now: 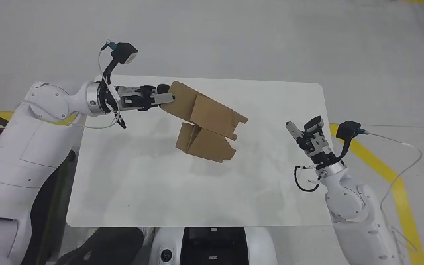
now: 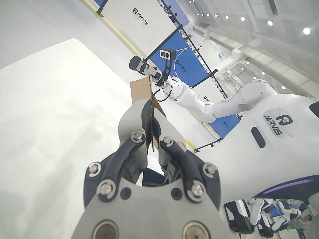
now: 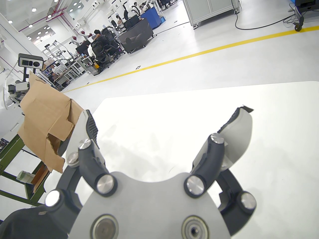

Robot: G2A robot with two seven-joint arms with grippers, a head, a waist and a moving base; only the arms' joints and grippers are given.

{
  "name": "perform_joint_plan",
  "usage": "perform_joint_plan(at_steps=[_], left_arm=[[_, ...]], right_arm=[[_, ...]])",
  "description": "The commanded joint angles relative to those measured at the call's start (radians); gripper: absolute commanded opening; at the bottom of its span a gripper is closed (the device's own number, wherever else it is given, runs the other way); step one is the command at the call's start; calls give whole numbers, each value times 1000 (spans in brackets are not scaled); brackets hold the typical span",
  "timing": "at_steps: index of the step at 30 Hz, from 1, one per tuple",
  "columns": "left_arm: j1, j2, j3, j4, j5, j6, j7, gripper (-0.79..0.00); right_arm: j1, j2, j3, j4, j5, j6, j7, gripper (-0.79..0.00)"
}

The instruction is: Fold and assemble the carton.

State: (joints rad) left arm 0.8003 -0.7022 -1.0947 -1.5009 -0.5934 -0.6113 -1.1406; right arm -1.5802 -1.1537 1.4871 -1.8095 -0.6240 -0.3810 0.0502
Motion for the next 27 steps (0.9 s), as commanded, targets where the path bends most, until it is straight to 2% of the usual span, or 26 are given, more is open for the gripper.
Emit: perform_joint_plan(at_steps=[1,7,10,19,27], left_arm=[[0,0,0,0,0,0,0,-785],[0,0,0,0,0,0,0,-785],[0,0,0,0,0,0,0,-785],[0,0,0,0,0,0,0,-785],[0,0,0,0,0,0,0,-785]], right_arm=[[0,0,0,0,0,0,0,0],[0,0,-2,0,6,-1,2,0],[24,0,-9,16,102,-30,71,0],[117,10,-77,123,404,-175,458,0],[186,11,-176,211,661,-295,684,0]])
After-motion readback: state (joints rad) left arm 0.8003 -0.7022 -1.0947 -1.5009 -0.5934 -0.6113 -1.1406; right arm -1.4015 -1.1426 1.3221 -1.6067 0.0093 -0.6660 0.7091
